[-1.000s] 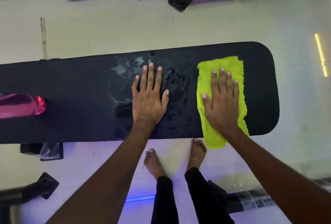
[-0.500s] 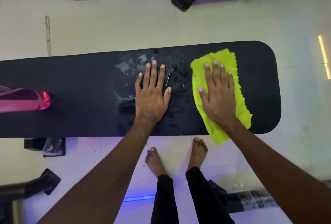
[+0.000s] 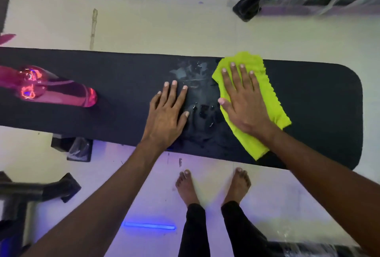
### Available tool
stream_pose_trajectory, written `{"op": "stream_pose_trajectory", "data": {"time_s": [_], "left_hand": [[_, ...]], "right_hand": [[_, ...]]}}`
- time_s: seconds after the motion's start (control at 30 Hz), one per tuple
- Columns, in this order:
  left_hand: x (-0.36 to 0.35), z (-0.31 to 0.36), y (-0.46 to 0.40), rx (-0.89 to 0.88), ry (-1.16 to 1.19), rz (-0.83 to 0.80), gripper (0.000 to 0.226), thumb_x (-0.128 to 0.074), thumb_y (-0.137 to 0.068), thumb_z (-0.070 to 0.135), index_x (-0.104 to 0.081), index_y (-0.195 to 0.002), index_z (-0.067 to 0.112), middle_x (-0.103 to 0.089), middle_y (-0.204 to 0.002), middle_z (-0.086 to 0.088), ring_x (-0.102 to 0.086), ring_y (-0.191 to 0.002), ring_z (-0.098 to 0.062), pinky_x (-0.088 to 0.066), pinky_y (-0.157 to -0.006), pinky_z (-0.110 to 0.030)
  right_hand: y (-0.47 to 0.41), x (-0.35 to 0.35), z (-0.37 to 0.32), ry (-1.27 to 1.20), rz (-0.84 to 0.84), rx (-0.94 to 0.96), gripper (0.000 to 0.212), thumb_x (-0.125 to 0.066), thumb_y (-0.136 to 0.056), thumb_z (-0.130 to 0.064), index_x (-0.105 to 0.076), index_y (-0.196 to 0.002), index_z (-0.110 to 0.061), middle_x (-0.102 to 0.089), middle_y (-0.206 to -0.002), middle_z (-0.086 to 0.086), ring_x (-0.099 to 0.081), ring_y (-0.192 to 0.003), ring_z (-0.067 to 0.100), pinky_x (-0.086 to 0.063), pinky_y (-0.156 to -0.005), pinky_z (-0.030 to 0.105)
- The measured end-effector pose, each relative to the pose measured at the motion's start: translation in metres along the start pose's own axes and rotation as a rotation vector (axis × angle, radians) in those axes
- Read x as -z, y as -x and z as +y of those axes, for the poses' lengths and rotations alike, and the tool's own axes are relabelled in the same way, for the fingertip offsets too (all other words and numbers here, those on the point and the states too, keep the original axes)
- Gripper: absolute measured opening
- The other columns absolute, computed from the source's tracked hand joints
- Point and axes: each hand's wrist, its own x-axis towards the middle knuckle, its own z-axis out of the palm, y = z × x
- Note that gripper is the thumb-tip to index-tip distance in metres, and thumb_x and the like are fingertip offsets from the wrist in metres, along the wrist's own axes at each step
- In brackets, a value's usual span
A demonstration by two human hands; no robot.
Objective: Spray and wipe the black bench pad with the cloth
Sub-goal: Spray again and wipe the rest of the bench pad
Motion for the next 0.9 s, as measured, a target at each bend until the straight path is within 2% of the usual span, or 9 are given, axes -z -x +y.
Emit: {"op": "stream_pose_trajectory", "data": {"time_s": [0.07, 0.13, 0.23, 0.3, 0.4, 0.53, 0.6, 0.77, 0.9], "left_hand": [[-0.001, -0.009, 0.001, -0.022, 0.008, 0.018, 0.067, -0.033, -0.108, 0.042, -0.017, -0.167, 0.016, -0.012, -0.175, -0.015, -0.008, -0.163, -0.029, -0.016, -0.129, -0.046], [-0.001, -0.023, 0.004, 0.067, 0.025, 0.057, 0.071, -0.030, -0.105, 0.046, -0.017, -0.167, 0.013, -0.011, -0.174, -0.016, -0.007, -0.163, -0.029, -0.014, -0.129, -0.045], [-0.009, -0.044, 0.016, 0.221, 0.008, 0.077, 0.074, -0.023, -0.105, 0.049, -0.007, -0.167, 0.012, -0.002, -0.175, -0.014, -0.001, -0.164, -0.027, -0.012, -0.131, -0.046], [-0.019, -0.043, 0.021, 0.226, -0.038, 0.104, 0.073, -0.020, -0.106, 0.049, -0.005, -0.167, 0.013, 0.001, -0.176, -0.013, -0.001, -0.164, -0.028, -0.012, -0.131, -0.046], [-0.033, -0.037, 0.018, 0.256, -0.048, 0.189, 0.072, -0.024, -0.105, 0.047, -0.010, -0.167, 0.013, -0.006, -0.176, -0.014, -0.007, -0.164, -0.028, -0.015, -0.130, -0.047], [-0.043, -0.042, 0.017, 0.247, -0.042, 0.250, 0.073, -0.029, -0.104, 0.047, -0.013, -0.167, 0.014, -0.010, -0.175, -0.013, -0.010, -0.163, -0.027, -0.017, -0.129, -0.047], [-0.044, -0.043, 0.016, 0.241, -0.034, 0.262, 0.073, -0.029, -0.104, 0.048, -0.013, -0.167, 0.015, -0.010, -0.176, -0.012, -0.010, -0.163, -0.027, -0.018, -0.129, -0.047], [-0.049, -0.043, 0.016, 0.248, -0.031, 0.286, 0.074, -0.029, -0.104, 0.049, -0.011, -0.167, 0.015, -0.008, -0.176, -0.012, -0.008, -0.164, -0.026, -0.018, -0.130, -0.047], [-0.053, -0.045, 0.016, 0.241, -0.017, 0.311, 0.074, -0.032, -0.103, 0.047, -0.013, -0.167, 0.016, -0.010, -0.176, -0.012, -0.009, -0.164, -0.026, -0.018, -0.129, -0.047]], "right_hand": [[-0.011, 0.006, 0.013, 0.004, 0.006, -0.015, 0.072, -0.019, -0.107, -0.051, -0.007, -0.168, -0.015, -0.005, -0.177, 0.011, -0.005, -0.165, 0.032, -0.011, -0.132, 0.055], [-0.003, 0.007, 0.012, -0.033, 0.025, -0.152, 0.071, -0.023, -0.107, -0.046, -0.007, -0.168, -0.013, -0.005, -0.177, 0.012, -0.005, -0.165, 0.032, -0.011, -0.132, 0.054], [0.021, 0.002, -0.027, -0.056, 0.081, -0.439, 0.072, -0.028, -0.107, -0.044, -0.010, -0.167, -0.008, -0.007, -0.176, 0.017, -0.006, -0.164, 0.038, -0.010, -0.132, 0.058], [0.028, -0.004, -0.063, -0.039, 0.070, -0.503, 0.074, -0.028, -0.106, -0.045, -0.011, -0.167, -0.005, -0.008, -0.175, 0.021, -0.007, -0.162, 0.044, -0.010, -0.131, 0.060], [0.000, -0.006, -0.084, -0.005, 0.022, -0.289, 0.077, -0.024, -0.105, -0.050, -0.012, -0.166, -0.005, -0.009, -0.175, 0.023, -0.008, -0.162, 0.046, -0.010, -0.132, 0.059], [-0.055, 0.002, -0.055, -0.002, 0.000, 0.030, 0.074, -0.022, -0.106, -0.052, -0.009, -0.168, -0.014, -0.007, -0.177, 0.011, -0.006, -0.164, 0.034, -0.010, -0.133, 0.054], [-0.061, 0.006, -0.042, -0.015, 0.014, 0.009, 0.072, -0.021, -0.106, -0.050, -0.009, -0.168, -0.016, -0.007, -0.178, 0.008, -0.006, -0.165, 0.029, -0.010, -0.133, 0.052], [-0.025, 0.001, -0.061, -0.030, 0.080, -0.288, 0.073, -0.023, -0.106, -0.047, -0.011, -0.167, -0.009, -0.008, -0.176, 0.016, -0.008, -0.164, 0.036, -0.011, -0.132, 0.056], [-0.009, -0.012, -0.104, 0.050, 0.026, -0.159, 0.076, -0.027, -0.104, -0.049, -0.015, -0.167, -0.007, -0.009, -0.175, 0.021, -0.008, -0.162, 0.044, -0.009, -0.131, 0.061]]}}
